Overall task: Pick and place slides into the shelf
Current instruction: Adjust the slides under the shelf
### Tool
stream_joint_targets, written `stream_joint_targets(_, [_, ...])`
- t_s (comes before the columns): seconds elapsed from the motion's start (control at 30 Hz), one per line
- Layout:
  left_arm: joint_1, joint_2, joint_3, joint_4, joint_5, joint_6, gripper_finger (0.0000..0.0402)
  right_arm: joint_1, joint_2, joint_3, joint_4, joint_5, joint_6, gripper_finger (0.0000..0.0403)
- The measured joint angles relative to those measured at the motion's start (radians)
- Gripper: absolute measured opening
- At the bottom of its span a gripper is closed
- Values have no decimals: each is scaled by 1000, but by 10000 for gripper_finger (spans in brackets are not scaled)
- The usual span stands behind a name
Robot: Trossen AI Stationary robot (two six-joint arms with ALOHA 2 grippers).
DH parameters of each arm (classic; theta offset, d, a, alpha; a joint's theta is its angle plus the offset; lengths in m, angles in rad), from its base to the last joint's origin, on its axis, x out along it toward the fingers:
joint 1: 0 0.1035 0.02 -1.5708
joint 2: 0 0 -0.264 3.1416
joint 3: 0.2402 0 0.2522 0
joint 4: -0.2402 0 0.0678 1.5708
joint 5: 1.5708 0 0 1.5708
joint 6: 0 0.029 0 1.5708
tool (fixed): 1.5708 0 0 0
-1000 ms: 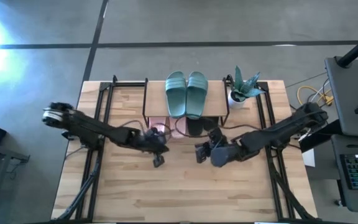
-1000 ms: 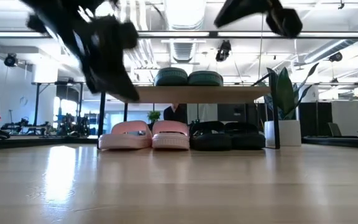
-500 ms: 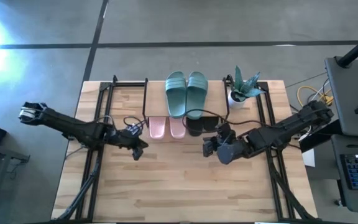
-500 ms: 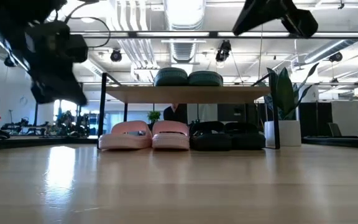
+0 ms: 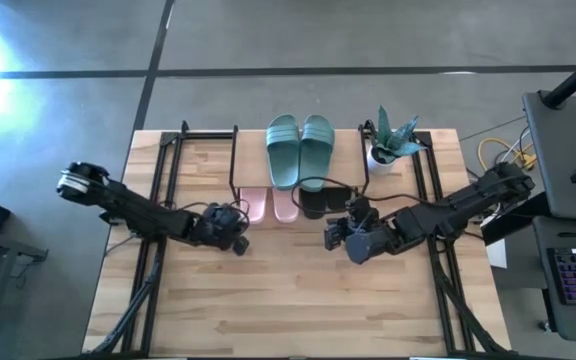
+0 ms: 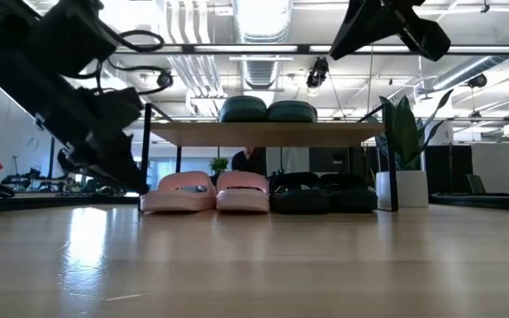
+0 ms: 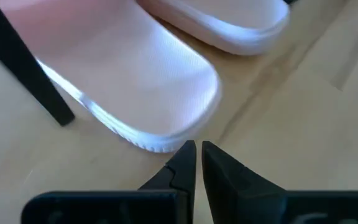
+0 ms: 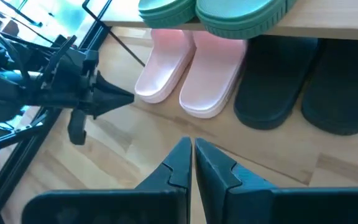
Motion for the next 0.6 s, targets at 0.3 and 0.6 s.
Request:
stream_joint_targets(0.3, [29, 107, 22, 68, -85, -30, 12, -2, 0, 0, -45, 0, 18, 13])
stream_joint_targets(0.6, [92, 144, 22, 86, -198, -25, 12, -10, 0, -11, -74, 0, 61, 13])
